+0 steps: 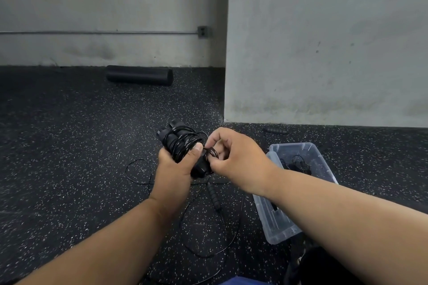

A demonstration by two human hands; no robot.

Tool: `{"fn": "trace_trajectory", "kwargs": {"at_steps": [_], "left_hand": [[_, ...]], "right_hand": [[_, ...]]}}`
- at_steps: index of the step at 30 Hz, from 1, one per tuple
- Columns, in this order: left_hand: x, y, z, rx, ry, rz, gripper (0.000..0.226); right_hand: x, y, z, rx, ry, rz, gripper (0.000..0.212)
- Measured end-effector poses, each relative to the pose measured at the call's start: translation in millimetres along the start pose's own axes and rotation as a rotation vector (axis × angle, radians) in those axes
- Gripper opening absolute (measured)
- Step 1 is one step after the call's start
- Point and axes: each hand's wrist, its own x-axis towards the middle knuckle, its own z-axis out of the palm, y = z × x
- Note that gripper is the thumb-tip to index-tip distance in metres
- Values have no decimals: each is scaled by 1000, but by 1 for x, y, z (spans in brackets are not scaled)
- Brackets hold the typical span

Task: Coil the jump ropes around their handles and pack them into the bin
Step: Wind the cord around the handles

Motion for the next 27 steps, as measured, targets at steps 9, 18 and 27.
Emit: {"fn": "trace_trajectory", "kwargs": {"at_steps": [9,18,27], "left_hand": [[3,-2,1,17,-52,-18,34],[9,-4,-2,20,-75,-44,45],[12,-4,-9,96,-126,-36,43]], "right_hand": [[2,5,-13,-206,17,-65,22],[1,13,-4,-158,-97,-63,11],[-6,2,5,482,-143,320,18]]}}
